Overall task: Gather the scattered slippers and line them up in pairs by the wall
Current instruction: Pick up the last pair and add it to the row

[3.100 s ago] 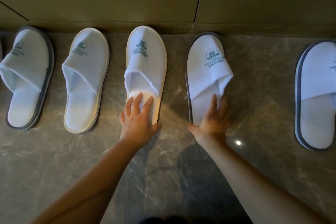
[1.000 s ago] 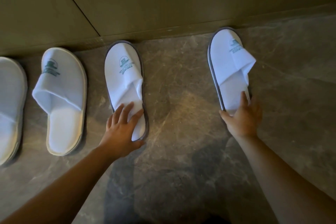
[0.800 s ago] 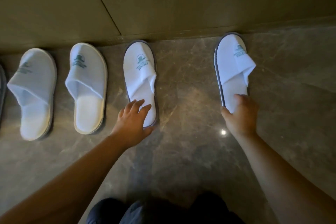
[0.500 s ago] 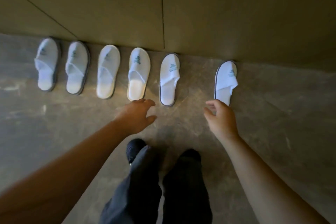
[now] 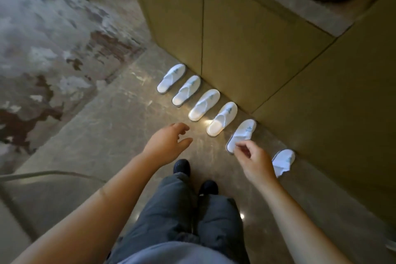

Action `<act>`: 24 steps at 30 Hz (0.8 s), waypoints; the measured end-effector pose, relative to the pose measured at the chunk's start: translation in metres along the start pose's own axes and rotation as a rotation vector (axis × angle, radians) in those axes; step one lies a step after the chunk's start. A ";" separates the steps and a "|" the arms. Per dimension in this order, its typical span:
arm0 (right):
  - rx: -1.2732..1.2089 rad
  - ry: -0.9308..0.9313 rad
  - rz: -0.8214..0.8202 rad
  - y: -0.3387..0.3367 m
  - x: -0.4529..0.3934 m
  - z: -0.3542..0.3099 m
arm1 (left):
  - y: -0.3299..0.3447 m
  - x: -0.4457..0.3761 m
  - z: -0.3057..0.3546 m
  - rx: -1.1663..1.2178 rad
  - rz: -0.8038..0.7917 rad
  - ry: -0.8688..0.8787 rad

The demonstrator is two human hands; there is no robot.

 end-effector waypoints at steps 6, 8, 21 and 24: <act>0.064 -0.255 -0.121 0.036 -0.027 -0.122 | -0.074 0.053 -0.060 0.189 0.294 -0.154; 0.098 -0.373 -0.155 0.058 -0.046 -0.172 | -0.103 0.063 -0.087 0.215 0.399 -0.202; 0.110 -0.456 -0.341 0.235 -0.145 -0.402 | -0.334 0.036 -0.246 0.377 0.658 -0.317; 0.133 -0.439 -0.343 0.251 -0.174 -0.426 | -0.397 -0.002 -0.259 0.387 0.690 -0.270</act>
Point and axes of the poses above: each hand's wrist, its own x-axis away from the middle knuckle, its own y-axis out of the palm, z = x × y, the point moved 1 cm from there along -x, towards the middle knuckle, and after that the axes turned 14 degrees about x, right-handed, at the moved point
